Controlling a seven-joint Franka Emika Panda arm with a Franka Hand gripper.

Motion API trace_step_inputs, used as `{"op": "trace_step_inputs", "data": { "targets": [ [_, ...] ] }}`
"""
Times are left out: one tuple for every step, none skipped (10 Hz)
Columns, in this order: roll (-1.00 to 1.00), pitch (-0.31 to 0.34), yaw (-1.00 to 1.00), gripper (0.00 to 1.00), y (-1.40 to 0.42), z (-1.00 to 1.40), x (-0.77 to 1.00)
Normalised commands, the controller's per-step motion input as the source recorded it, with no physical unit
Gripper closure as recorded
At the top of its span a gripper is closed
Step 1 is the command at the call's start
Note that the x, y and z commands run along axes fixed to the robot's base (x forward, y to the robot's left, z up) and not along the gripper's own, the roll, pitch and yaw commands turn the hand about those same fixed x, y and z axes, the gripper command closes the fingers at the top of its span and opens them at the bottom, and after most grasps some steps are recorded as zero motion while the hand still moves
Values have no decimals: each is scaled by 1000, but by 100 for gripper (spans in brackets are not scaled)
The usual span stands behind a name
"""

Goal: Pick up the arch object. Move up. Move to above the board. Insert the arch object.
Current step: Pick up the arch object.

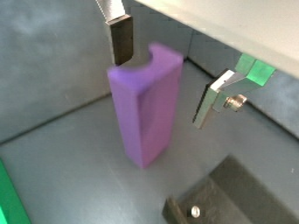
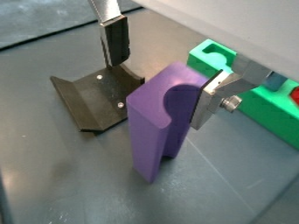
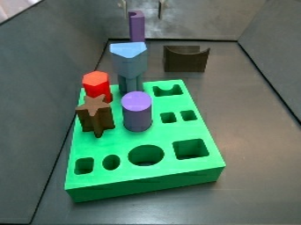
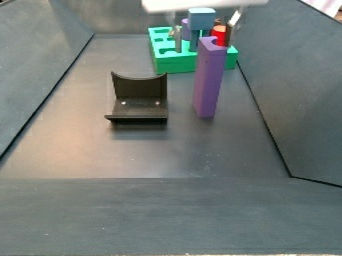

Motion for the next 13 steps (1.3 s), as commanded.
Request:
{"op": "trace_step_inputs", "data": {
  "targets": [
    [103, 30, -154, 0, 6, -609, 3],
    [0, 0, -14, 0, 0, -249, 0],
    [0, 0, 0, 0, 0, -71, 0],
    [0, 0, 0, 0, 0, 0, 0],
    [0, 0, 0, 100, 0, 0, 0],
    [0, 0, 0, 100, 0, 0, 0],
    [0, 0, 0, 100, 0, 0, 0],
    [0, 0, 0, 100, 0, 0, 0],
    [0, 0, 0, 100, 0, 0, 0],
    [0, 0, 0, 100, 0, 0, 0],
    [0, 0, 0, 100, 0, 0, 0],
    [0, 0, 0, 100, 0, 0, 0],
    [0, 0, 0, 100, 0, 0, 0]
  ]
}}
